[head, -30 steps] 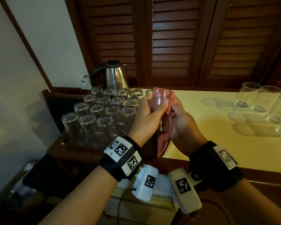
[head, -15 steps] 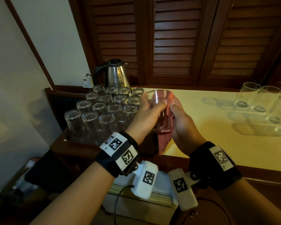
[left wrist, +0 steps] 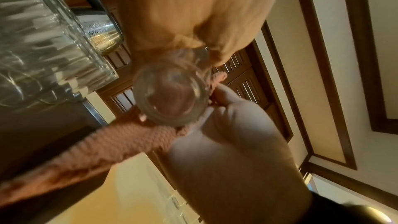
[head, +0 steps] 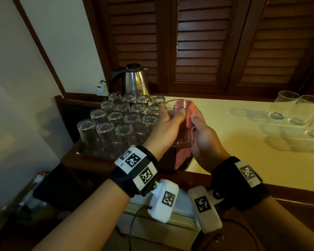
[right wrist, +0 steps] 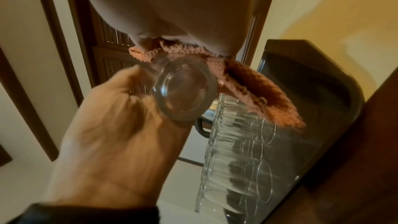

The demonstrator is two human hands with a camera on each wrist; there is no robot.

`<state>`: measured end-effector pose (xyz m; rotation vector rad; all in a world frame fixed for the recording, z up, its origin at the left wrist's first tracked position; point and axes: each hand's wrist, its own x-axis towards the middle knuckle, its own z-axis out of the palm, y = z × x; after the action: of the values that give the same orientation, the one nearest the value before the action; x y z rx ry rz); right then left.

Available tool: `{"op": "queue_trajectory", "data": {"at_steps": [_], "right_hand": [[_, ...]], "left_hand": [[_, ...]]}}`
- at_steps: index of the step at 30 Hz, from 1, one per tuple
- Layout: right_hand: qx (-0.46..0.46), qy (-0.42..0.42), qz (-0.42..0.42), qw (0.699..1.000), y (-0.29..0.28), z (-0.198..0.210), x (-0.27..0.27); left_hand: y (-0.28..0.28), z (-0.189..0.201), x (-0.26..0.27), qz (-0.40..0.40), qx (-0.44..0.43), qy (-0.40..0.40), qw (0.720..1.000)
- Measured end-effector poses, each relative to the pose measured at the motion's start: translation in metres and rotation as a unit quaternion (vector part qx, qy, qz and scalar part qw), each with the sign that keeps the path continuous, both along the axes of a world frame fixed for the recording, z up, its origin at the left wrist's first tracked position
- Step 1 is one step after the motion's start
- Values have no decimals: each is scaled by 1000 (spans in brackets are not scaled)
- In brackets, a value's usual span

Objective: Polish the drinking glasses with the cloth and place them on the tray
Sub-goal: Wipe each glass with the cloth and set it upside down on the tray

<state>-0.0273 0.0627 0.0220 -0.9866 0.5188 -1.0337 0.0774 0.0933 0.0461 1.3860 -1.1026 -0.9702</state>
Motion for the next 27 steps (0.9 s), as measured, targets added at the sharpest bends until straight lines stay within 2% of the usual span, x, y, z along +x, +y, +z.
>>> {"op": "queue_trajectory", "data": {"at_steps": [3, 7, 13, 15, 18, 21, 24, 27], "right_hand": [[38, -18, 1, 999, -2, -1, 2], [82, -15, 37, 996, -9, -3, -5], [-33, 45, 13, 998, -15, -7, -3], [-38, 40, 4, 998, -15, -9, 0], [15, -5, 25, 1000, -15, -9, -1], [88, -19, 46, 995, -17, -7, -8], [23, -2, 37, 999, -20, -6, -12], [-50, 60, 12, 997, -19, -8, -8]], "left_hand": [[2, -2, 0, 11, -14, 16, 1000], [3, -7, 7, -20, 0, 75, 997], [-4, -3, 1, 10, 10, 35, 999], [-7, -5, 0, 10, 0, 27, 1000], [-4, -6, 1, 8, -10, 43, 999], [-1, -10, 6, -30, 0, 79, 996], [1, -12, 7, -30, 11, 57, 998], [-2, -12, 5, 3, 7, 46, 999]]}}
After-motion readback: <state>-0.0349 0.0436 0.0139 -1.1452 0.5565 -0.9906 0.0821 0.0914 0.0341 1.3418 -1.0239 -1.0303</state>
